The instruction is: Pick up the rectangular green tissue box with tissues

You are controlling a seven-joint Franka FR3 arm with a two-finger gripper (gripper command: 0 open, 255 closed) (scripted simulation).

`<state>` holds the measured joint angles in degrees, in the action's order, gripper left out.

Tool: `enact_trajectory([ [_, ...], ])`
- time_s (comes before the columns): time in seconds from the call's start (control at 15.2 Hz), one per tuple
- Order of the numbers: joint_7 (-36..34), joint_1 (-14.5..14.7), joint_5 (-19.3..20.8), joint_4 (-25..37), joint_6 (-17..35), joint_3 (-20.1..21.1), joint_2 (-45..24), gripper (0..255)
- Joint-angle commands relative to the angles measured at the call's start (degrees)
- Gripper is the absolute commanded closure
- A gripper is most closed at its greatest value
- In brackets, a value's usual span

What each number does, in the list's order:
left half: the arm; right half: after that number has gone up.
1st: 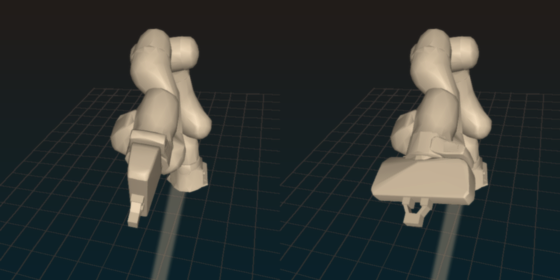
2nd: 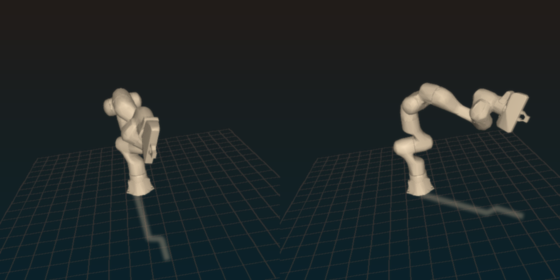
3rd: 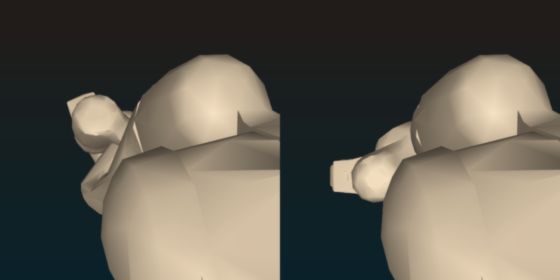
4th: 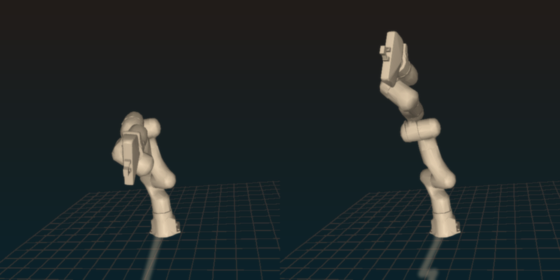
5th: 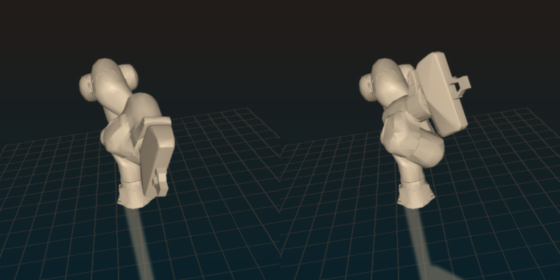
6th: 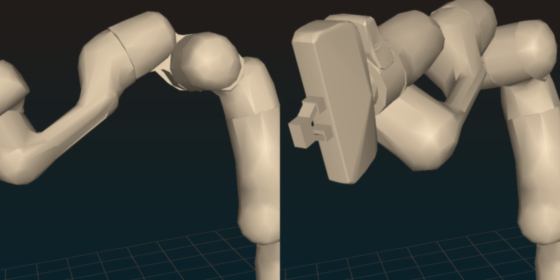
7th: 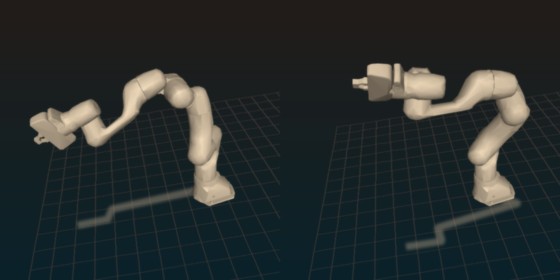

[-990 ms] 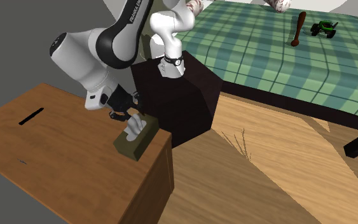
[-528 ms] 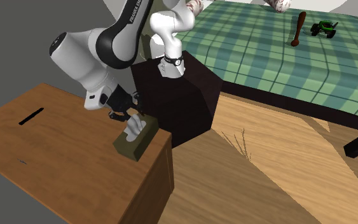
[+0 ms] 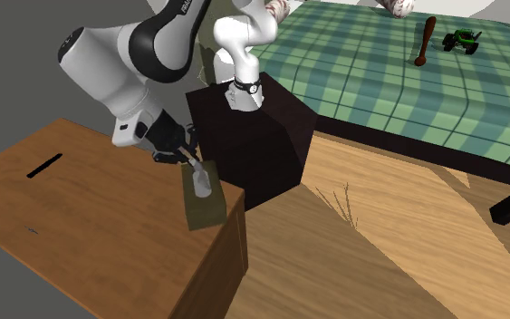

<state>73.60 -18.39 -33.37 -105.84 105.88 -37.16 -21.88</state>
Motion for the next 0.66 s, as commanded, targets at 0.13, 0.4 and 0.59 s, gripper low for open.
enact_trajectory([
  [0.13,-1.48,0.38,1.27,1.12,-2.05,-0.51,1.62,255],
  [0.4,-2.81,0.61,2.4,2.47,-4.2,-0.94,3.04,255],
  [0.59,-3.18,0.66,2.7,2.89,-4.84,-1.05,3.41,255],
])
